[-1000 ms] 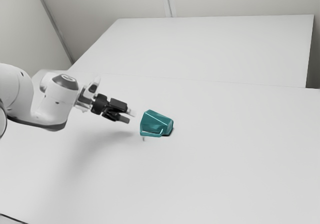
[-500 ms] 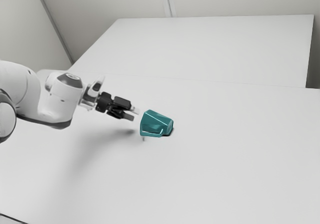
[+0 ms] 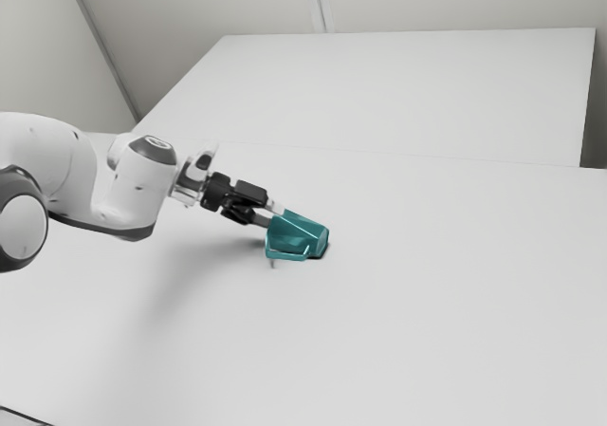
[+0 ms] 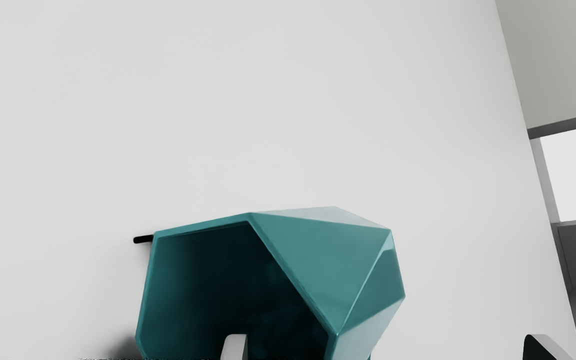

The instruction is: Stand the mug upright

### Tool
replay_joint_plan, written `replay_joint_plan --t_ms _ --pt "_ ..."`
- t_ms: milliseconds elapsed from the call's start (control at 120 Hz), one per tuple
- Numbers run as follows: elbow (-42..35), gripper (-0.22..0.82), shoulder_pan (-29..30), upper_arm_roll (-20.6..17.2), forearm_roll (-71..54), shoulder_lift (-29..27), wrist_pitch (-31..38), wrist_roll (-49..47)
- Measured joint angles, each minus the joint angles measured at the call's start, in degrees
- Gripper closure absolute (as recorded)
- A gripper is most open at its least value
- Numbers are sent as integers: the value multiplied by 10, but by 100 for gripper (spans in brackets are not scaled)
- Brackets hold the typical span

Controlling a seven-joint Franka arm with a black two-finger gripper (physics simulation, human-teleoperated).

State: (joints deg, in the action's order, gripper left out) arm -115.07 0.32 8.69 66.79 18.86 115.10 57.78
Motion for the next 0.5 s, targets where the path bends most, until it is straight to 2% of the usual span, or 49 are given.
replay_joint_plan --t_ms 375,500 --pt "0 0 -2 -16 3 15 5 -47" --pt "3 3 -2 -21 3 17 6 -60"
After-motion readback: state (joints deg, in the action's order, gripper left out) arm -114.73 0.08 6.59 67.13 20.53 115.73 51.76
